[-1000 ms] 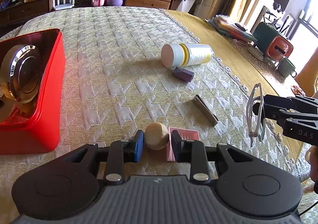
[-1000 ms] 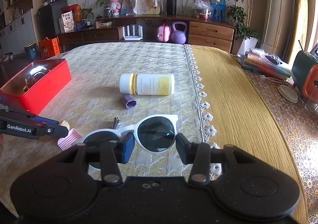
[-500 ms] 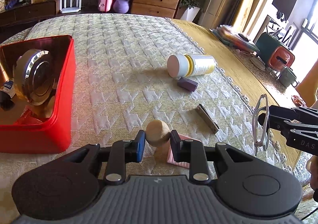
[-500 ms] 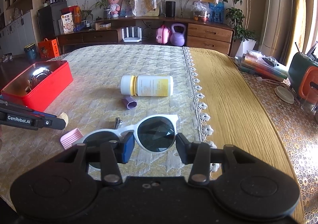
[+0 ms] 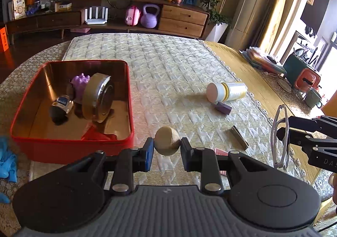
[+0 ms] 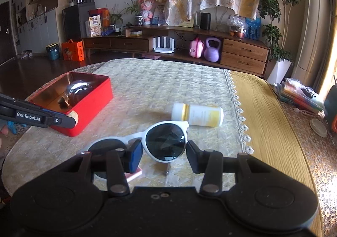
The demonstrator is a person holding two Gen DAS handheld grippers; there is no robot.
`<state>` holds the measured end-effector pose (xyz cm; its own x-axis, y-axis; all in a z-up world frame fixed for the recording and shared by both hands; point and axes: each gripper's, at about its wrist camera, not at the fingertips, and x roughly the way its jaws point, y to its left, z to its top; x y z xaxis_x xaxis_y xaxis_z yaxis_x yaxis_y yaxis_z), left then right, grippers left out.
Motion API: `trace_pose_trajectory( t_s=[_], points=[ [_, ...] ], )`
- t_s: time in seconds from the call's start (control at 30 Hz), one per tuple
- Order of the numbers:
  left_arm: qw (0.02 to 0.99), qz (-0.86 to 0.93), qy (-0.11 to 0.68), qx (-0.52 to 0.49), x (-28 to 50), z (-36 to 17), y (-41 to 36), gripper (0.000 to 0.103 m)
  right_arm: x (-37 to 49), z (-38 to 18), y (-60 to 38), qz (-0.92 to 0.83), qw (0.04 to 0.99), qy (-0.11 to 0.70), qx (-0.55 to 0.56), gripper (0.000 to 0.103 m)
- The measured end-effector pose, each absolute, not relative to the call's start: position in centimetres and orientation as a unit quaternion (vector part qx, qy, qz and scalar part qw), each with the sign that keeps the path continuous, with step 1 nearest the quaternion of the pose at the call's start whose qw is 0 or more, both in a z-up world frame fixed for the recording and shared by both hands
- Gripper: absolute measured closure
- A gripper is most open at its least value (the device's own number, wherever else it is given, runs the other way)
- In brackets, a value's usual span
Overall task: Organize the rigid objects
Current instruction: 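Carry beige sponge in left tool and sunglasses in right tool over red tin, then open left tool to drop beige sponge while right tool releases sunglasses in tin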
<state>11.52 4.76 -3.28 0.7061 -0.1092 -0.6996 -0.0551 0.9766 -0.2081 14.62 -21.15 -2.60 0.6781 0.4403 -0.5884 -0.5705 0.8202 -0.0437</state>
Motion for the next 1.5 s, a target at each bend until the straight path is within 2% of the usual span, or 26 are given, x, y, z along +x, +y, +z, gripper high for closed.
trace_pose_trajectory(
  t_s=[0.4,0.77,1.5],
  points=[
    [0.925,0.035,0.362,-0.11,11.0,-1.7,11.3,0.076,13.7,-1.6,-12.1,0.334,0.89,0.276,-0.14,0.058],
    [0.92,0.078,0.365,-0.117,12.9,-2.7,16.5,0.076,14.9,-2.2,-5.4,0.355,0.877,0.287,-0.149,0.058],
    [0.915,0.093,0.384,-0.08,18.6,-4.9,19.2,0.076,18.9,-5.3,2.7,0.343,0.864,0.331,-0.164,0.059]
  ],
)
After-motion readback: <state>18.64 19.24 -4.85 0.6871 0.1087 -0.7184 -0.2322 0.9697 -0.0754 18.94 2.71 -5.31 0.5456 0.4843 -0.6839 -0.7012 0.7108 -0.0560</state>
